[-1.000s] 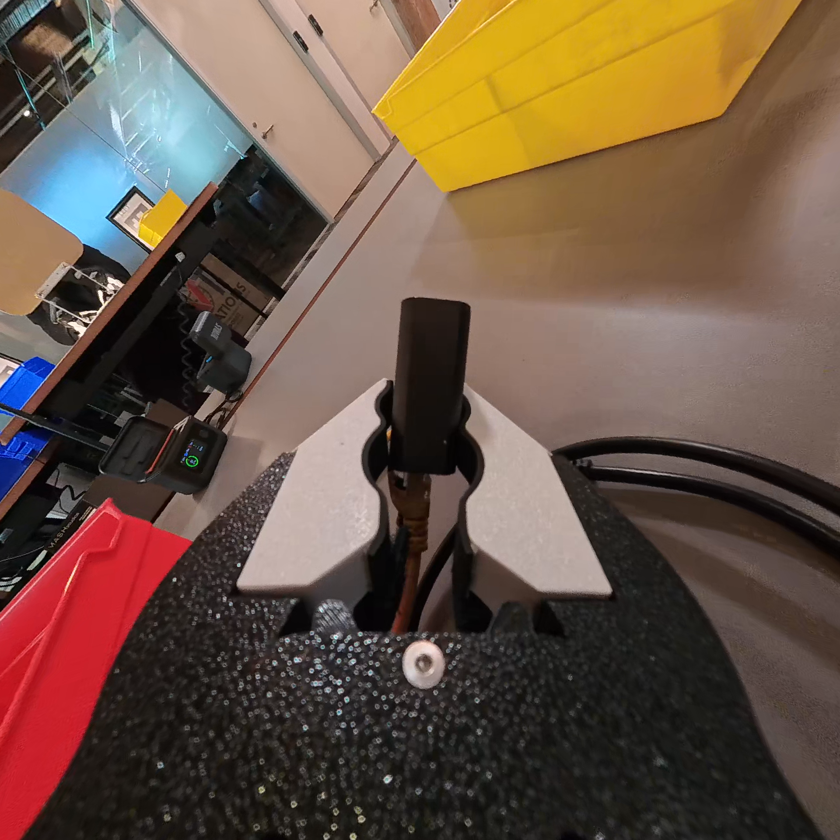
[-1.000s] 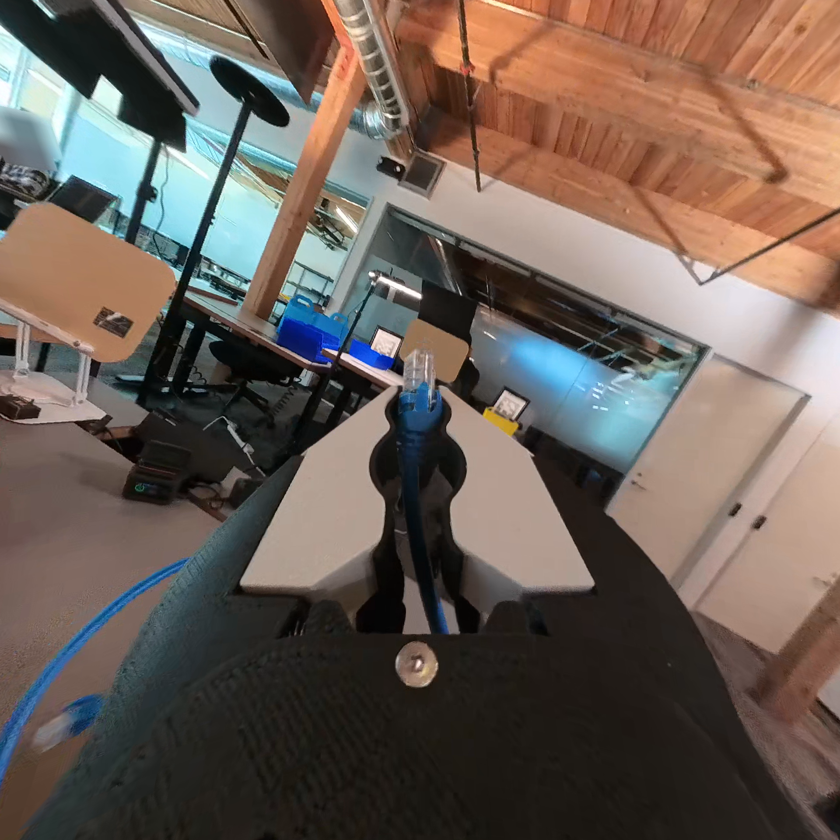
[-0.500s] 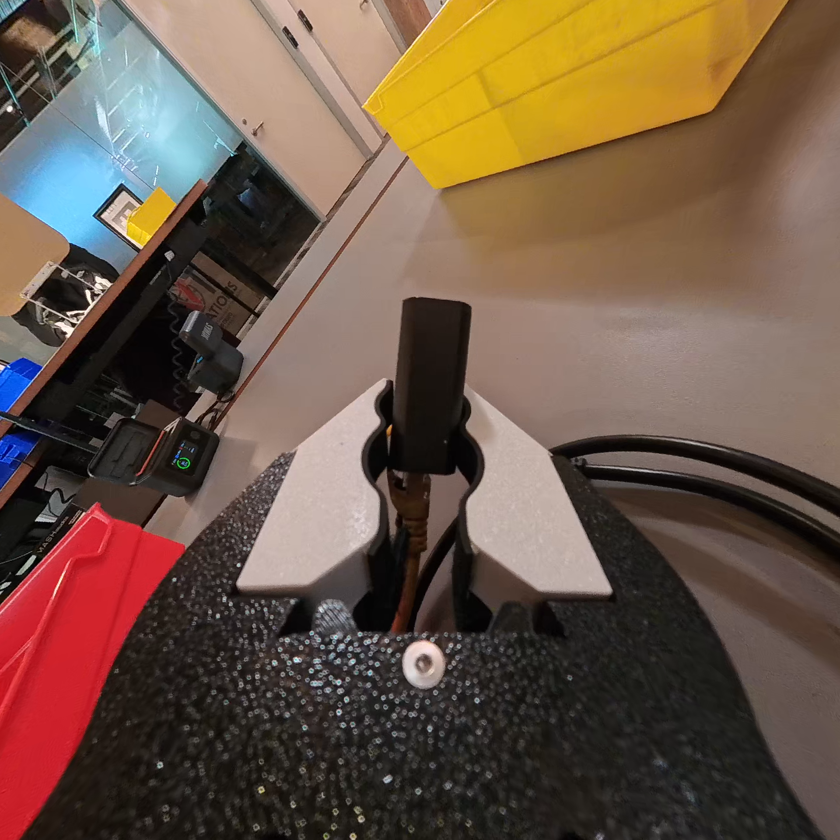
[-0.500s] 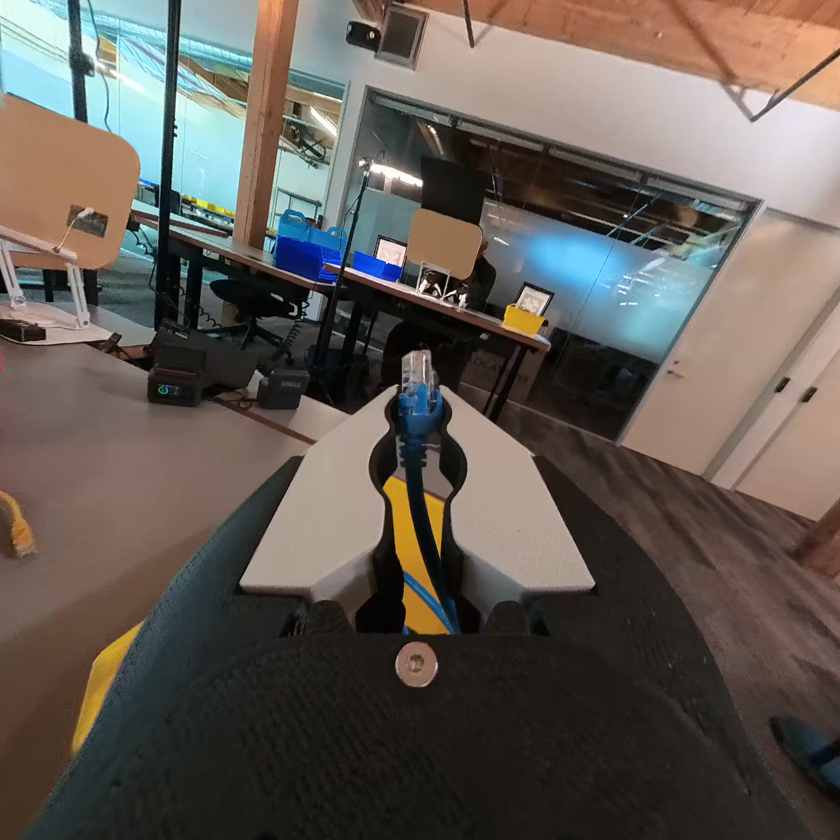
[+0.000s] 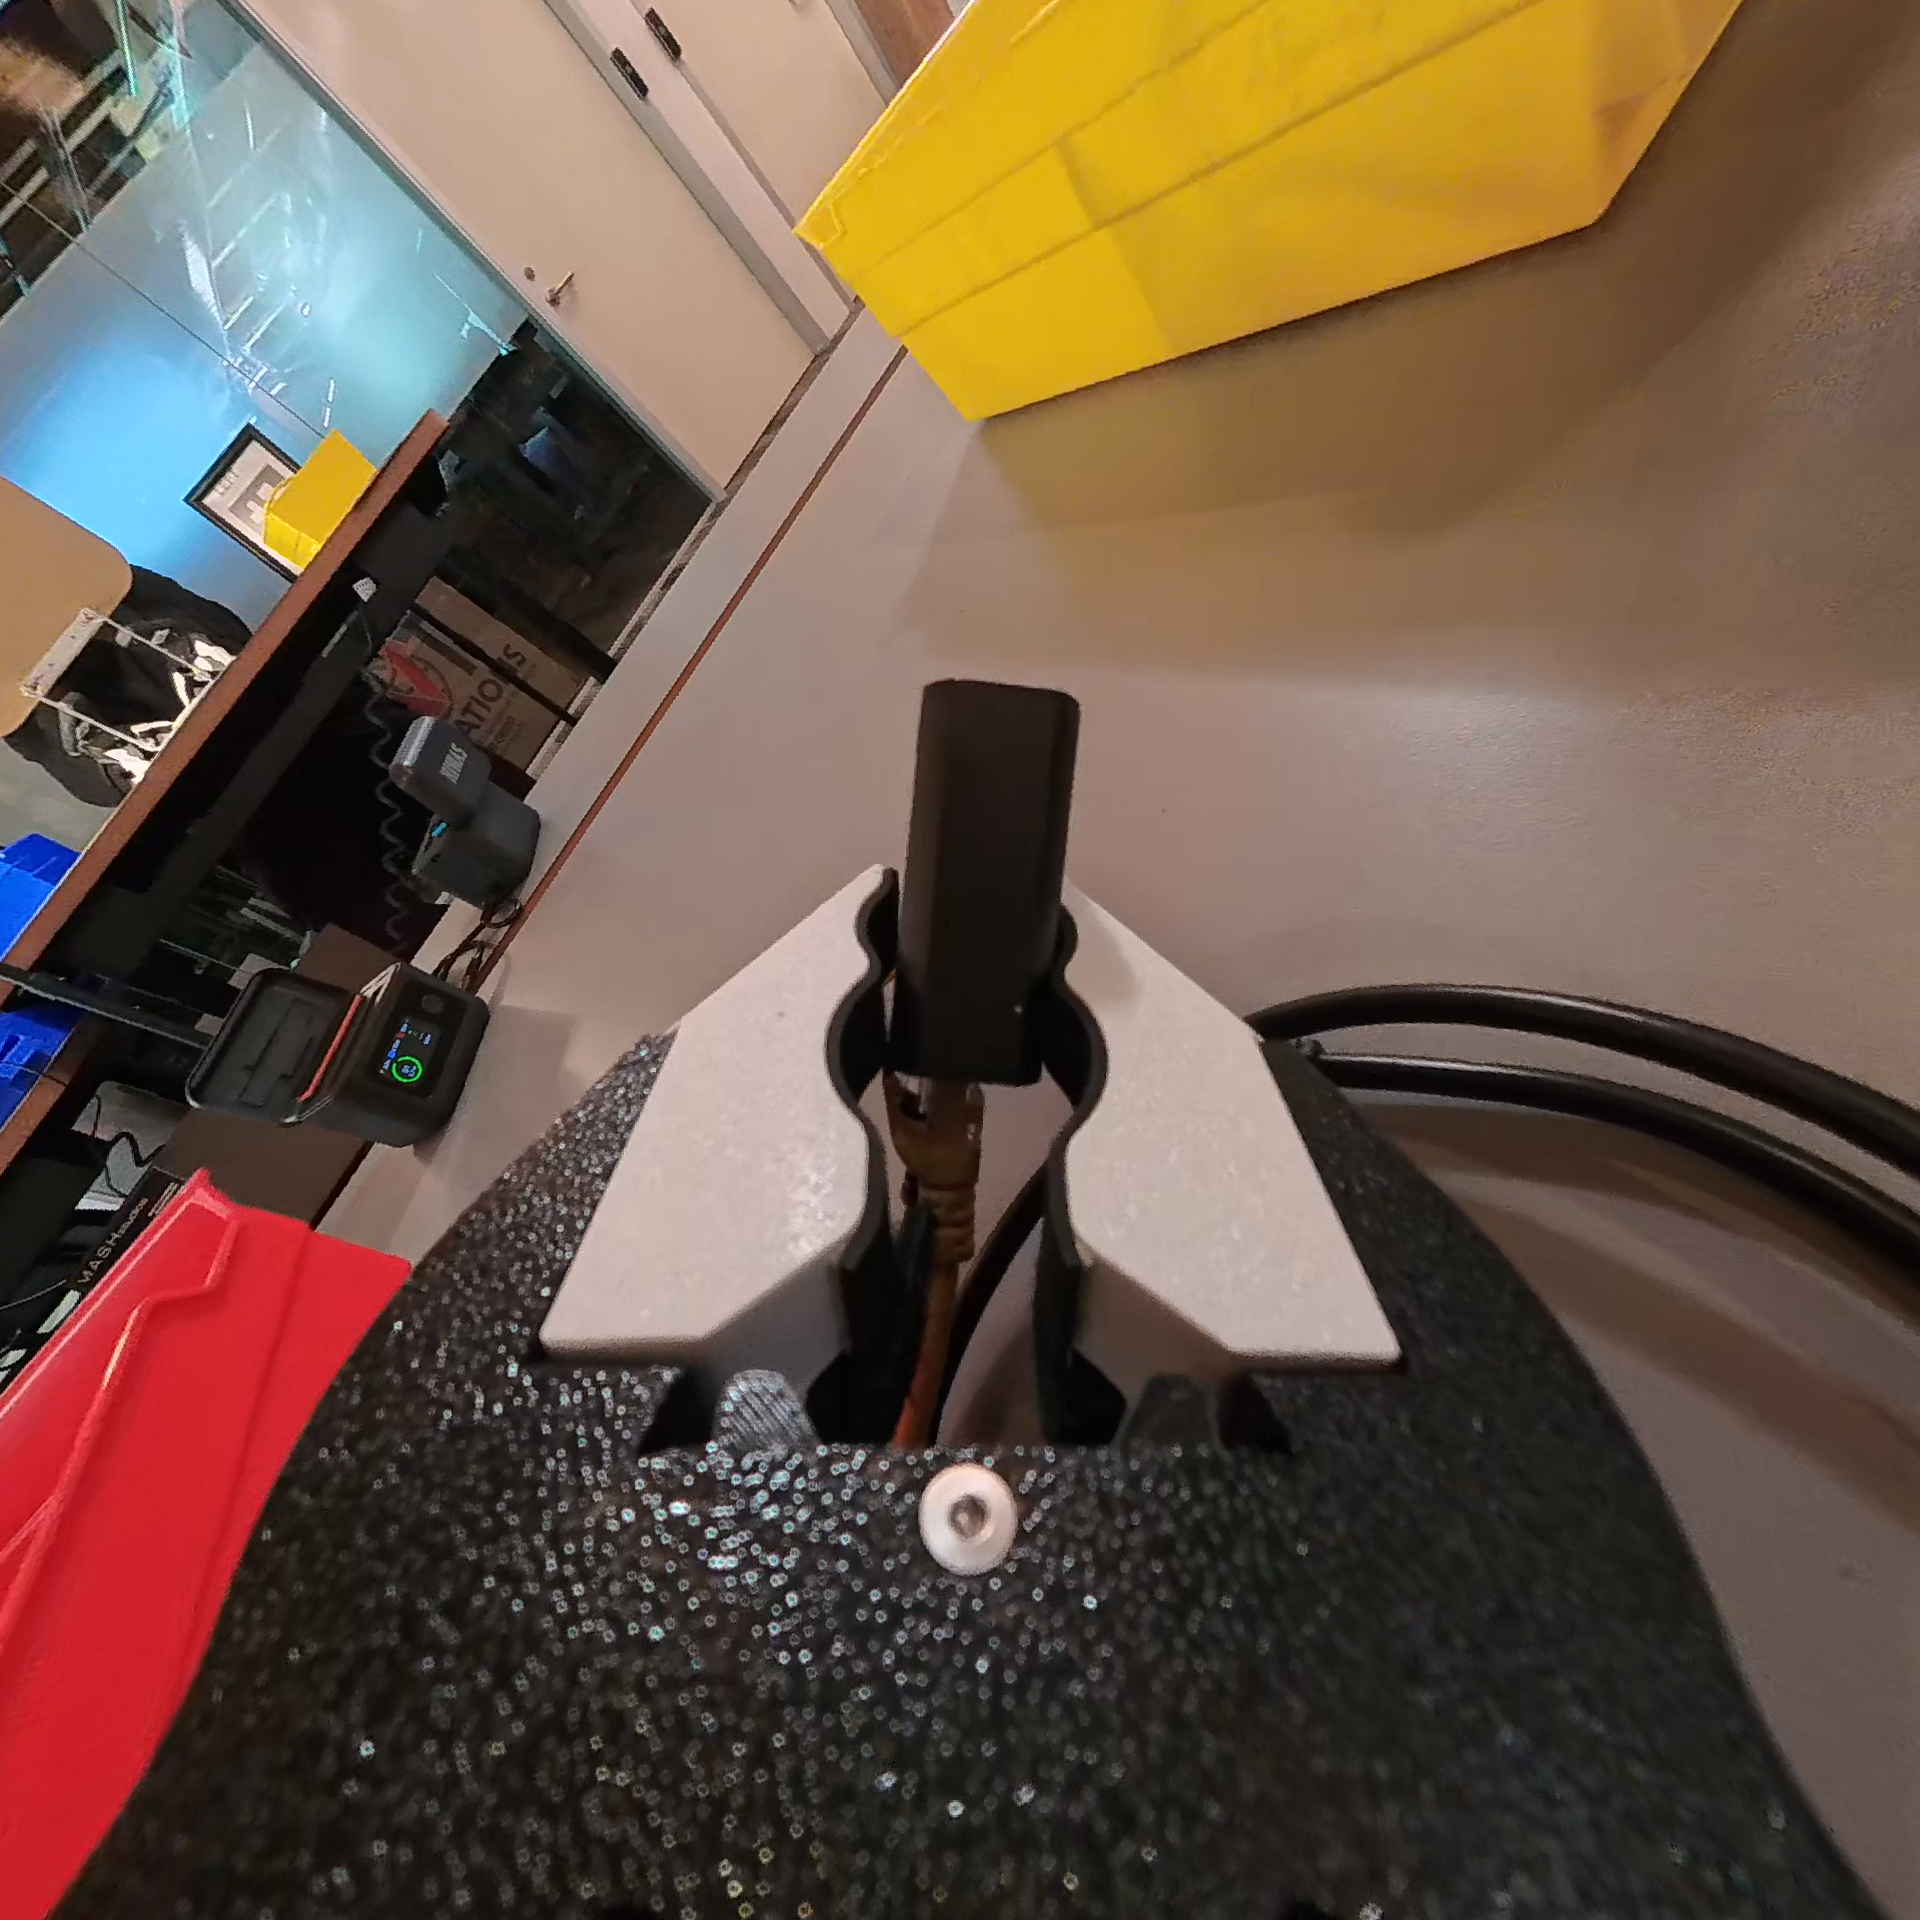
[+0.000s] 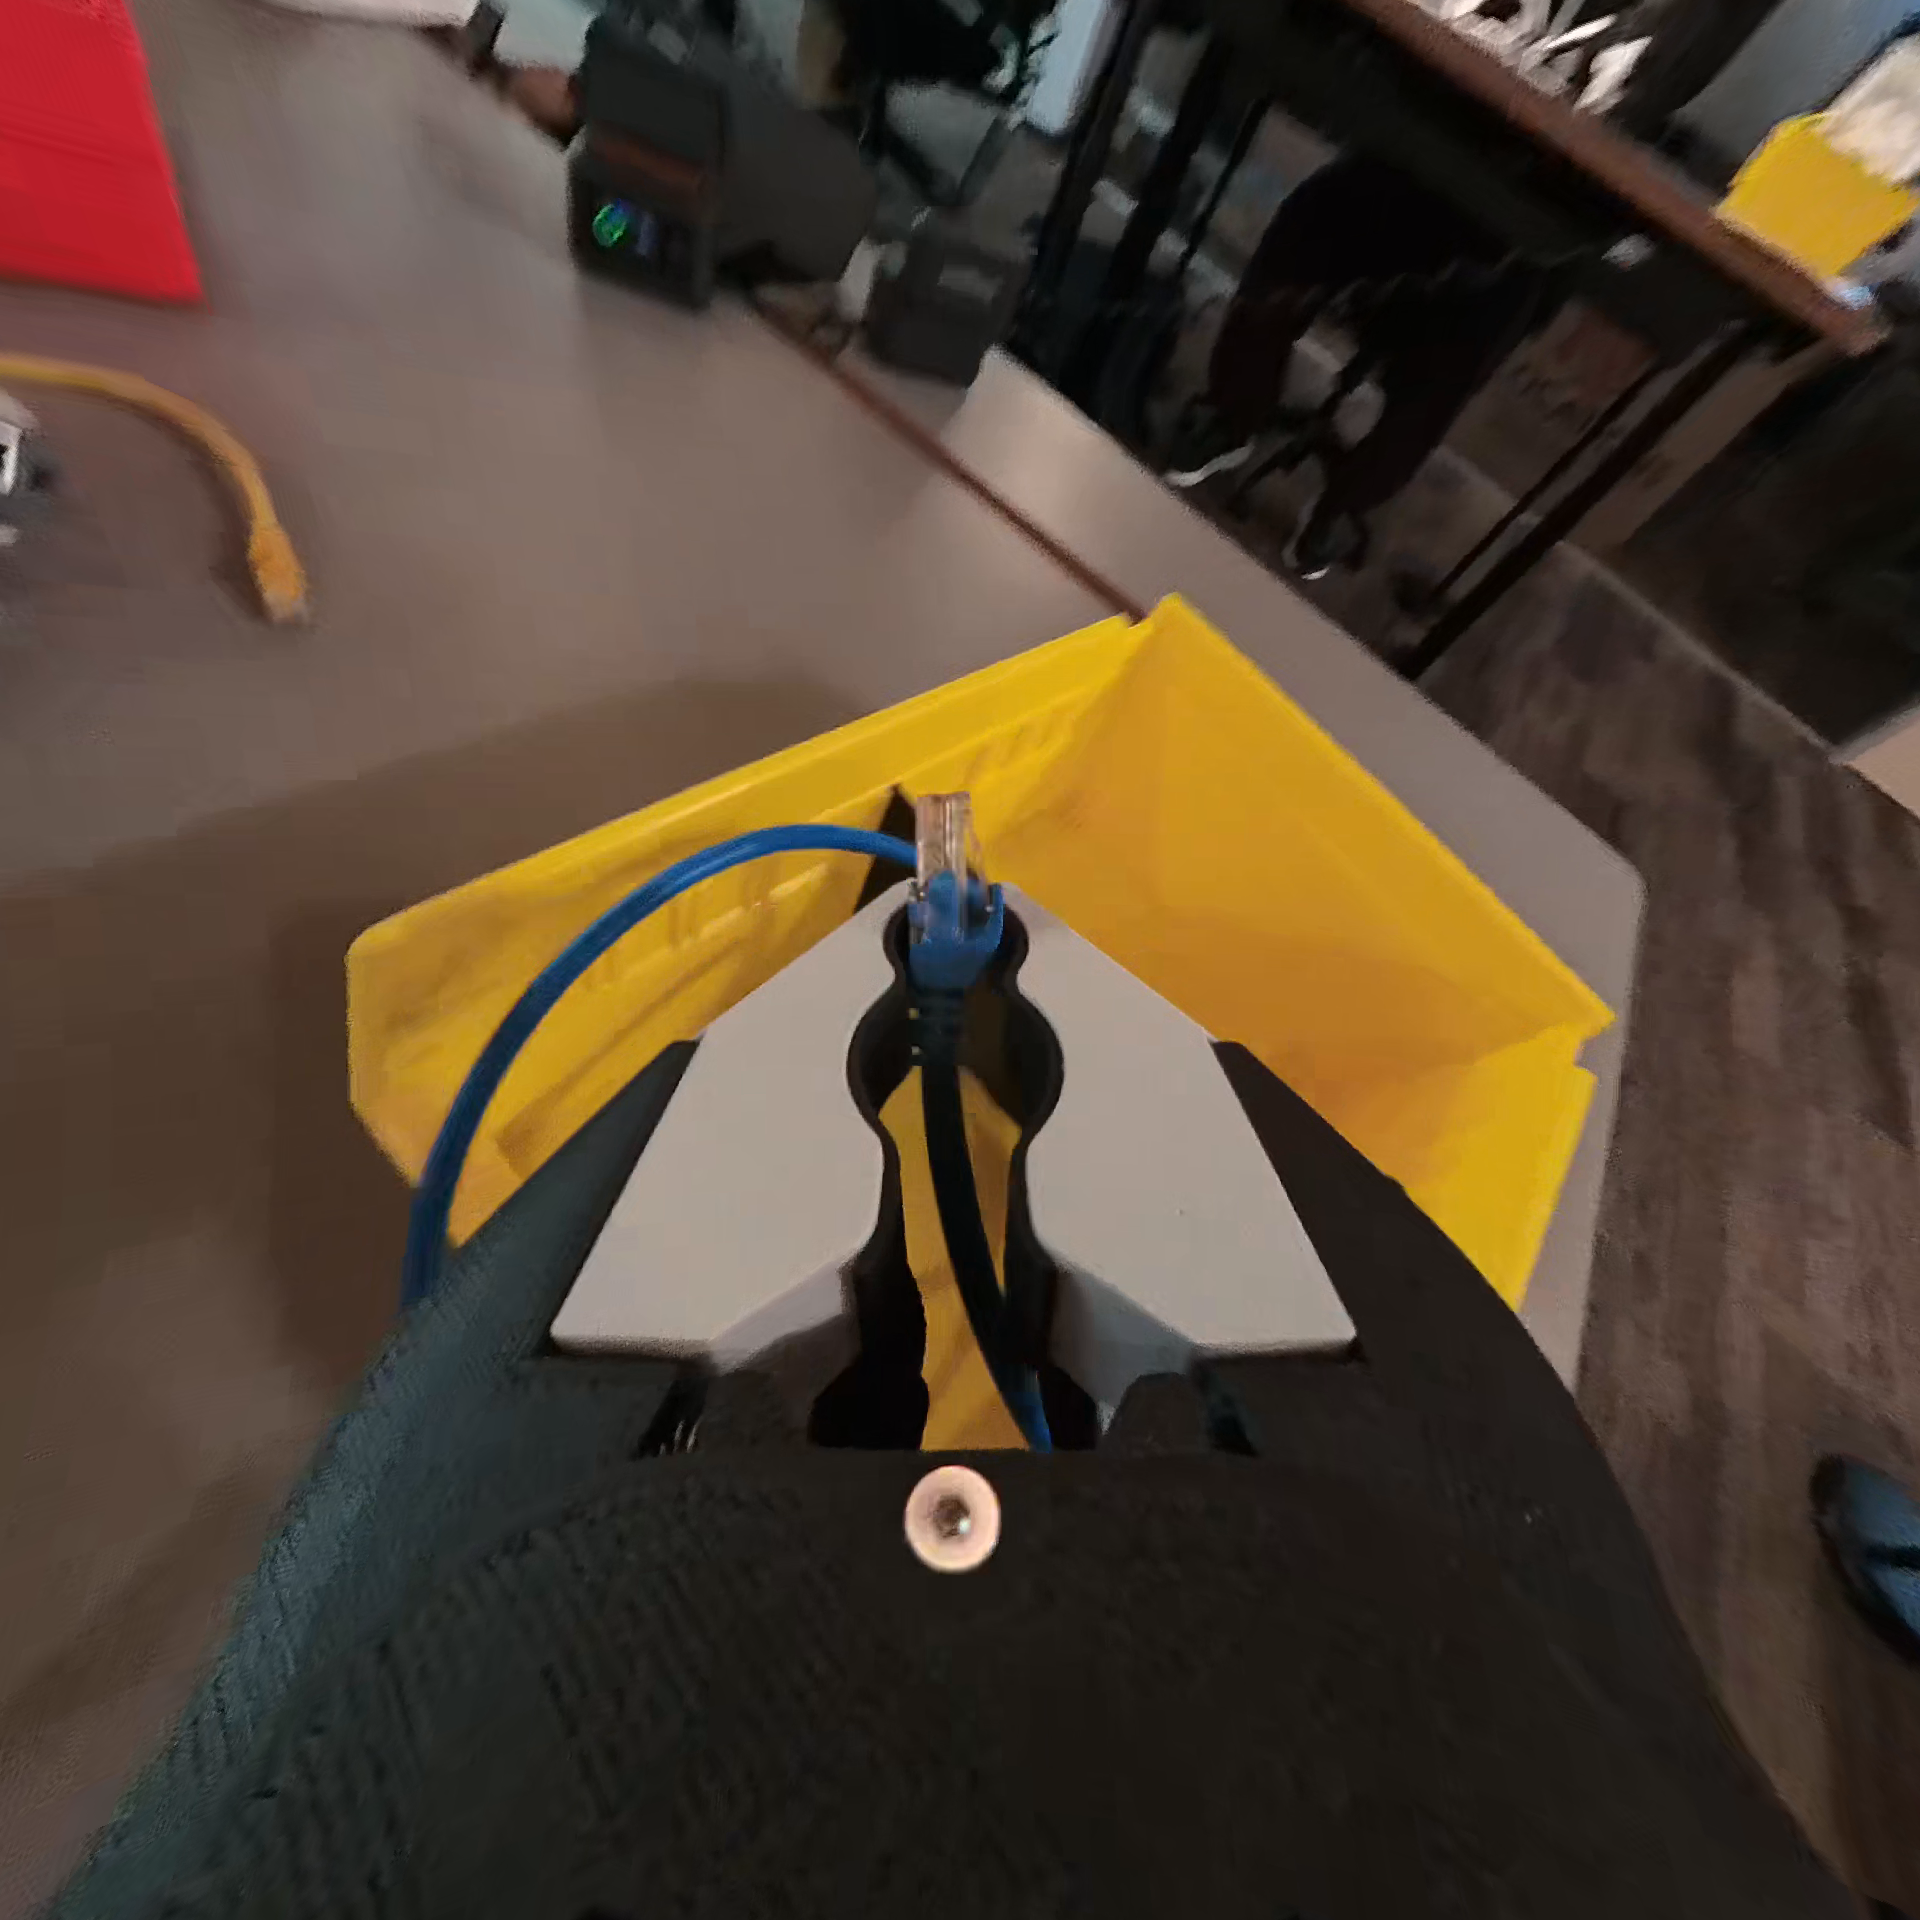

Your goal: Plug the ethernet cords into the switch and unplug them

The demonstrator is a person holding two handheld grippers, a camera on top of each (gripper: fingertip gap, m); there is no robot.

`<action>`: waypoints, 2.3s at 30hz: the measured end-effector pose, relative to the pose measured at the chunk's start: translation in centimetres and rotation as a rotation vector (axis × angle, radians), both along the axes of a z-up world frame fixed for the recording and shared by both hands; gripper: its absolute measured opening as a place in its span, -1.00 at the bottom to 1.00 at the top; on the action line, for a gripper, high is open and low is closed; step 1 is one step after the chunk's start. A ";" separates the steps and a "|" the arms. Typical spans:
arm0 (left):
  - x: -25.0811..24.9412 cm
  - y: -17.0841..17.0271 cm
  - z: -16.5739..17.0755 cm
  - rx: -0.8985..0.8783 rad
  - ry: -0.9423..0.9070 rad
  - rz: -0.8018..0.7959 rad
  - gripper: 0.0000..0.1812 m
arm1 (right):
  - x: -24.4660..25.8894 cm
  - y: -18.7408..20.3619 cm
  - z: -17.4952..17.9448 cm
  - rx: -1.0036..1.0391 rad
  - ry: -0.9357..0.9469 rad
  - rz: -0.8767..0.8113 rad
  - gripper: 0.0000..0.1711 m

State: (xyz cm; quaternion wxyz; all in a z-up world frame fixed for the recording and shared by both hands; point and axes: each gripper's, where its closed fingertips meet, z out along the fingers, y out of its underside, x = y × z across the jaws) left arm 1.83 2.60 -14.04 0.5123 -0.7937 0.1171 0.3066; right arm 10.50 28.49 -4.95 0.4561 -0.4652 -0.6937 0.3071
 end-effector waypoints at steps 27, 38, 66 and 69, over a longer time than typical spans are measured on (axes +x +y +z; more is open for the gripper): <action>0.4 0.4 -0.2 -0.035 0.003 -0.021 -0.74 | 2.8 -2.3 -2.4 -0.060 -0.361 0.057 -0.39; 0.4 0.2 -0.1 -0.032 0.005 -0.020 -0.74 | 1.4 -8.3 5.1 0.101 -0.050 0.192 -0.49; 4.8 -1.2 11.5 0.443 -0.396 -0.391 -0.76 | -4.4 -26.5 -0.6 -0.293 0.286 0.515 -0.51; 7.8 -2.1 14.2 0.556 -0.594 -0.619 -0.76 | -3.4 -27.9 0.9 -0.458 0.284 0.619 -0.50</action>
